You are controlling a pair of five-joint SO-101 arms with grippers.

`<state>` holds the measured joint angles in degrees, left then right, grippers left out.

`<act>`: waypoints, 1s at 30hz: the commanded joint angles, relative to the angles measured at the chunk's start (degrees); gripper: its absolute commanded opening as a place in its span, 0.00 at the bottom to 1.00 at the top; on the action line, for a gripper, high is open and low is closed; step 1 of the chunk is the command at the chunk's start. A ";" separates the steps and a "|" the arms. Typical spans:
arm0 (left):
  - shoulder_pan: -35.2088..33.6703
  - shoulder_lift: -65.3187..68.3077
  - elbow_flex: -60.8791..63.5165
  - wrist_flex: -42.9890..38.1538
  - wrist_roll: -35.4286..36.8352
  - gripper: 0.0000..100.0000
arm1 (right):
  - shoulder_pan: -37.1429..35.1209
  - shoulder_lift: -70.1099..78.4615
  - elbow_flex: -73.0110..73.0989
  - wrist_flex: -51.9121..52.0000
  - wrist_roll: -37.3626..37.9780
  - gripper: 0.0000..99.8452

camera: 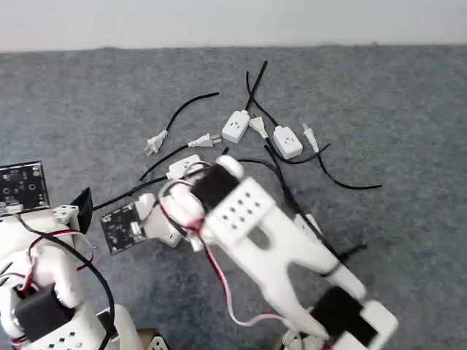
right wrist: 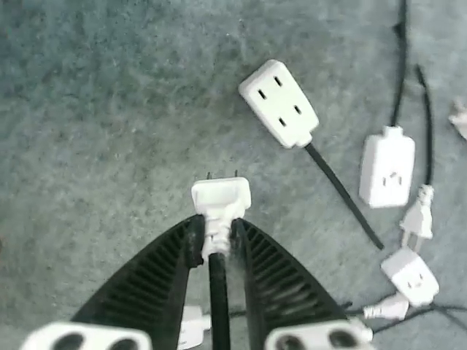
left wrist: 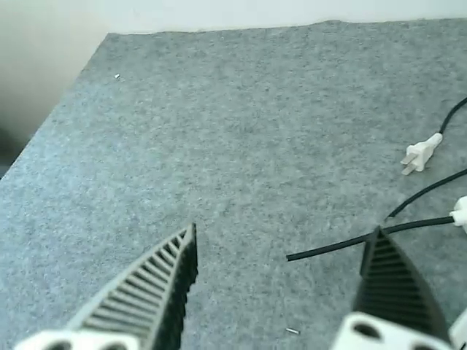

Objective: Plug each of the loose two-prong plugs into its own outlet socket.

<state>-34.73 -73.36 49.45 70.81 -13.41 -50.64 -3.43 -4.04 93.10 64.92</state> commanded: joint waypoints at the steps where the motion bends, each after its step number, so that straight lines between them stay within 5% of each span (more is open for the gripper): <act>1: -0.18 -0.35 -5.14 1.67 -1.05 0.35 | -0.75 4.09 -7.38 0.75 1.23 0.01; 7: -0.70 -0.35 -6.02 2.90 -1.32 0.35 | -0.92 11.47 -14.42 1.19 4.75 0.01; 14: -9.76 -0.35 -6.99 0.44 -1.23 0.35 | -2.77 16.13 -15.38 1.27 10.20 0.01; 30: -10.46 -0.35 -9.10 3.16 -1.32 0.35 | -3.47 25.36 -27.16 0.92 13.54 0.01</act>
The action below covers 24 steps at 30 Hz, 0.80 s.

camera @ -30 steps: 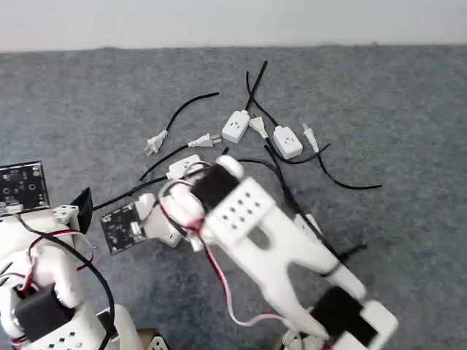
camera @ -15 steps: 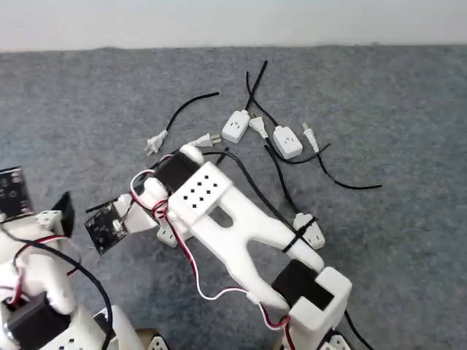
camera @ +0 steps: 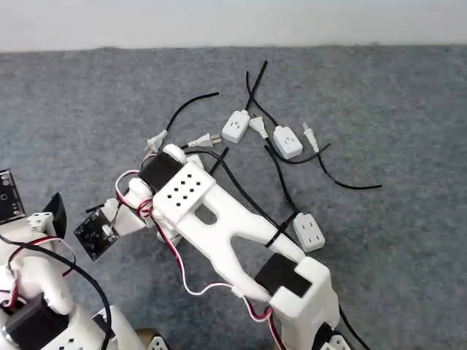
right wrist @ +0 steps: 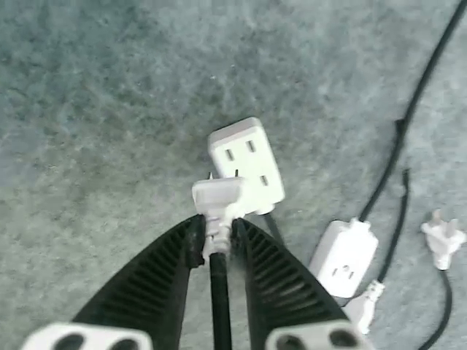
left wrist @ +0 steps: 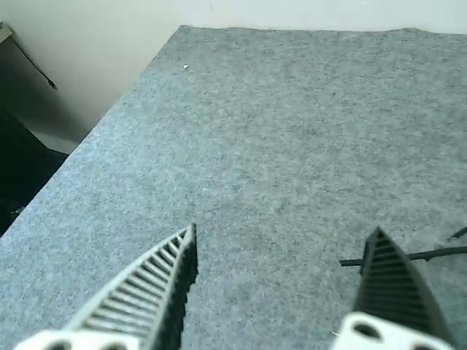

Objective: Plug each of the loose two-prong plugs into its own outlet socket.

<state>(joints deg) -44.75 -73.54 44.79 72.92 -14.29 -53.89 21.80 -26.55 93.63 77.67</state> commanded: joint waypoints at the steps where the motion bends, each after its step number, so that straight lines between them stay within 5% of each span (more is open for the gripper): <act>1: -0.44 -0.18 -5.41 2.29 -0.44 0.35 | -0.22 0.92 -5.45 0.40 0.79 0.01; 24: -7.21 -0.18 -9.01 3.69 0.00 0.35 | -0.48 7.08 -8.97 1.19 2.46 0.01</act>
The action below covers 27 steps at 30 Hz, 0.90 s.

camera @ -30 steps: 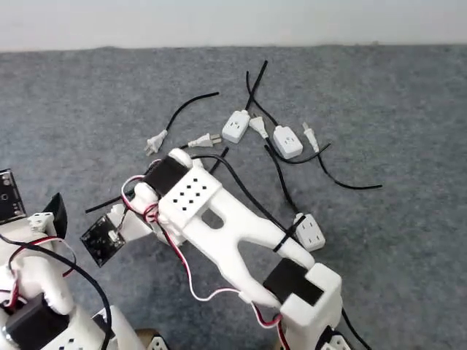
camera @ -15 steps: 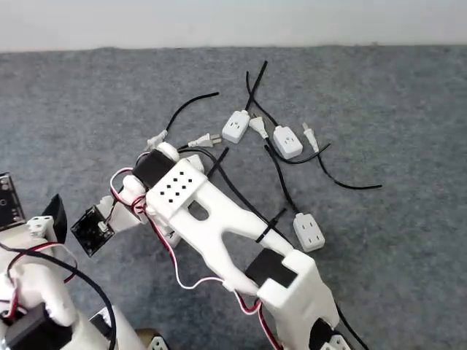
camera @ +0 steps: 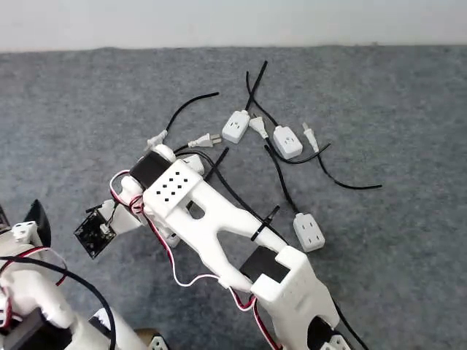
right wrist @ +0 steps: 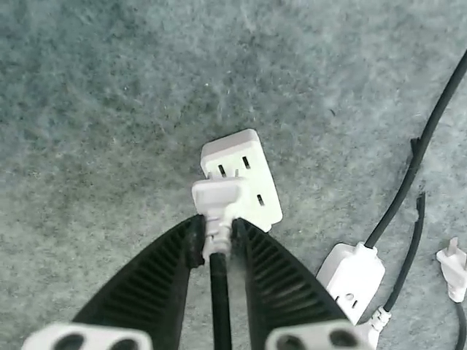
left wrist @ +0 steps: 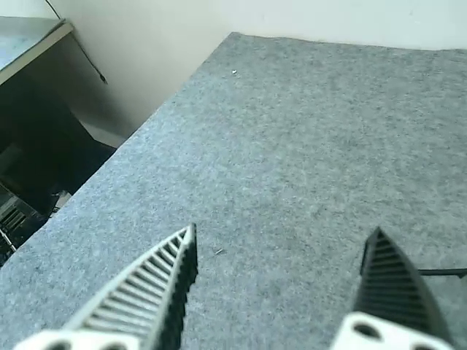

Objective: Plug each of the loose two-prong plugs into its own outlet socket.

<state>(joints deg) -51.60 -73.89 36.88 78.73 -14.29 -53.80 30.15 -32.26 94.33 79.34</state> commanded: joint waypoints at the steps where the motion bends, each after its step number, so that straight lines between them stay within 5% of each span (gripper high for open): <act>1: -0.35 0.18 -1.10 -2.11 0.00 0.35 | -0.75 -1.27 -3.25 0.40 0.79 0.01; 27: -0.70 0.18 -1.10 -2.29 -0.09 0.35 | -1.19 -1.01 -3.25 -2.51 0.79 0.01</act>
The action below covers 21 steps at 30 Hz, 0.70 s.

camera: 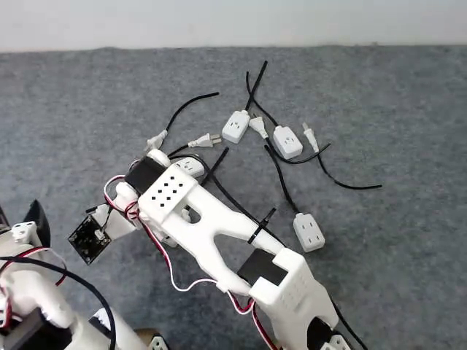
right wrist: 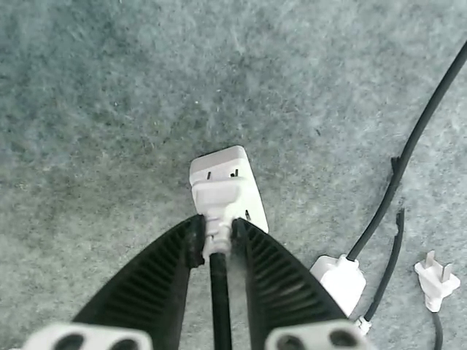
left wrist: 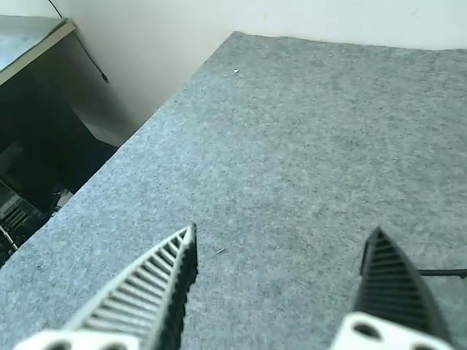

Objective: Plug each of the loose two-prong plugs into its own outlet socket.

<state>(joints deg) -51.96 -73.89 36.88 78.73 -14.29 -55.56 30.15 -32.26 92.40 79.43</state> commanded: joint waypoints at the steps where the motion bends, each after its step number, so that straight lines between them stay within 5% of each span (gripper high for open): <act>1: -0.35 0.18 -1.10 -2.29 -0.09 0.35 | 0.66 -1.01 -3.16 -0.57 0.70 0.01; 21: -0.09 0.18 -0.48 -2.37 -0.09 0.35 | 1.27 3.30 -10.02 4.97 0.70 0.01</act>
<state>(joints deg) -51.96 -73.89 36.88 78.73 -14.29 -55.47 34.20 -38.68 95.82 79.43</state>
